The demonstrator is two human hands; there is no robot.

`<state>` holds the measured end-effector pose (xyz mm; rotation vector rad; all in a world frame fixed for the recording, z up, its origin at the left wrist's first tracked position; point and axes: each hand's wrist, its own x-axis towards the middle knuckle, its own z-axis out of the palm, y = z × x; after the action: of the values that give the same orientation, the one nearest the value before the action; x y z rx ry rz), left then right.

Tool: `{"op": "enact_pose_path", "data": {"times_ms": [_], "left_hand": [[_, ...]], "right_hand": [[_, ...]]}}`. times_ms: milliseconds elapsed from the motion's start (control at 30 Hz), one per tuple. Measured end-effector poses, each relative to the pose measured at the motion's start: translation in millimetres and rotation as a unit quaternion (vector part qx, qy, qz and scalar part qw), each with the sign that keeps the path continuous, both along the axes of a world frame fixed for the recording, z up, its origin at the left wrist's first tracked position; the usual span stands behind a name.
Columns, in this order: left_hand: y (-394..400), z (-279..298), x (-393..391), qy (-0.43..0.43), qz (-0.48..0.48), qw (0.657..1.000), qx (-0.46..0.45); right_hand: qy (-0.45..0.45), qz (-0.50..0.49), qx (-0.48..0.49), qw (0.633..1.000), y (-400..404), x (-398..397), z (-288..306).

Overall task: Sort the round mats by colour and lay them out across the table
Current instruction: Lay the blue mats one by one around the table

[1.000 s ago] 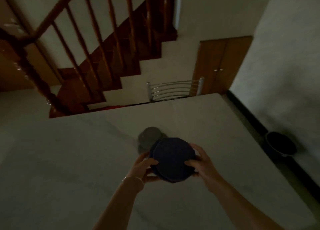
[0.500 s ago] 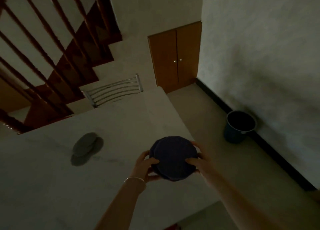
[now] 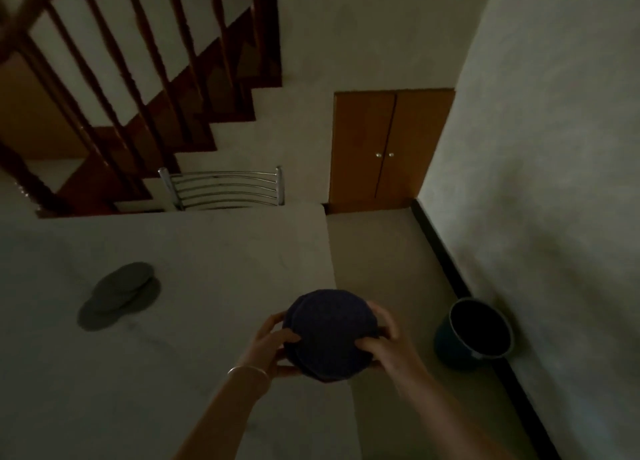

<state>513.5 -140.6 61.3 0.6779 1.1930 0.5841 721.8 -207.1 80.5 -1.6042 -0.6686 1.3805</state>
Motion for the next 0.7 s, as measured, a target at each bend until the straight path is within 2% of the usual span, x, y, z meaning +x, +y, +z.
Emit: {"op": "enact_pose_path", "data": {"times_ms": [133,200,367,500,700], "left_hand": [[37.2,-26.9,26.5,-0.043,0.066,0.997,-0.02],[42.8,-35.0,34.8,-0.04,0.105,0.993,-0.022],[39.4,-47.3,13.8,-0.056,0.24,0.967,-0.058],[29.3,-41.2,-16.9,-0.04,0.337,0.939,-0.063],[-2.5,-32.1,-29.3,-0.032,0.479,0.874,-0.068]], "right_hand": [[0.007,0.048,-0.019,0.999,66.5,33.5,-10.9],[-0.024,0.093,-0.024,0.995,91.3,43.0,-19.8],[-0.025,0.192,-0.057,0.979,142.1,21.6,-21.9],[-0.03,0.324,-0.04,0.945,177.8,-23.0,-18.5],[0.015,0.478,-0.05,0.877,207.6,-69.4,-24.3]]}}
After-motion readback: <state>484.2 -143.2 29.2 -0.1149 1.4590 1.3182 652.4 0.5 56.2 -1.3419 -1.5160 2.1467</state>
